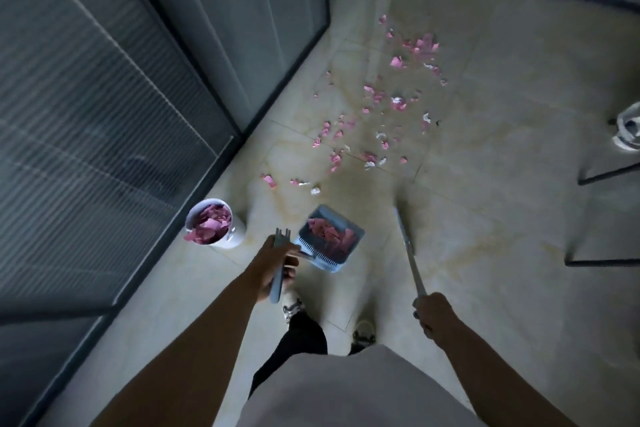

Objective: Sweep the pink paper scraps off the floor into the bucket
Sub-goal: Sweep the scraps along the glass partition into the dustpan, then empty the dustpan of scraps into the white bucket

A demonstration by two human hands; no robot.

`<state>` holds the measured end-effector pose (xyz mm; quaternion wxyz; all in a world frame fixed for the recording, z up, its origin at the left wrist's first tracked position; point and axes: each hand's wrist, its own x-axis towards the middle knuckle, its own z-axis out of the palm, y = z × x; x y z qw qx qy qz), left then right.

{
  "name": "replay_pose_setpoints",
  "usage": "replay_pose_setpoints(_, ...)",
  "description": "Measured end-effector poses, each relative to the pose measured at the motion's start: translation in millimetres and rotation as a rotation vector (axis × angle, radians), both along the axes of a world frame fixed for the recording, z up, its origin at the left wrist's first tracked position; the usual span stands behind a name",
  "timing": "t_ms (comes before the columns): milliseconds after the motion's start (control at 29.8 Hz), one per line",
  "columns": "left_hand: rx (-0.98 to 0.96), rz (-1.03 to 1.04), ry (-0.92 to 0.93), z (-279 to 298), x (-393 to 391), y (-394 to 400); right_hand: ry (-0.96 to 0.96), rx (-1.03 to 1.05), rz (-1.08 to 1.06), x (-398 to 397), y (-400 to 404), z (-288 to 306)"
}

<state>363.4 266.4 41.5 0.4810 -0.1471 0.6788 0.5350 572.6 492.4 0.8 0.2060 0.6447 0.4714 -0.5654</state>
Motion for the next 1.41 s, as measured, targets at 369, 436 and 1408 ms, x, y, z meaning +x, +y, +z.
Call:
replay_pose_setpoints(369, 0.222, 0.494, 0.130, 85.8, 39.7, -94.5, 0.073, -0.070, 0.118, -51.0, -72.1, -0.3)
replay_pose_setpoints(436, 0.252, 0.519, 0.191, 97.6, 47.0, -110.2, 0.079, -0.033, 0.137, -60.8, -84.6, -0.3)
replay_pose_setpoints(1408, -0.635, 0.123, 0.769, 62.7, 63.1, -109.7, 0.091, 0.043, 0.424, -70.4, -76.2, -4.5)
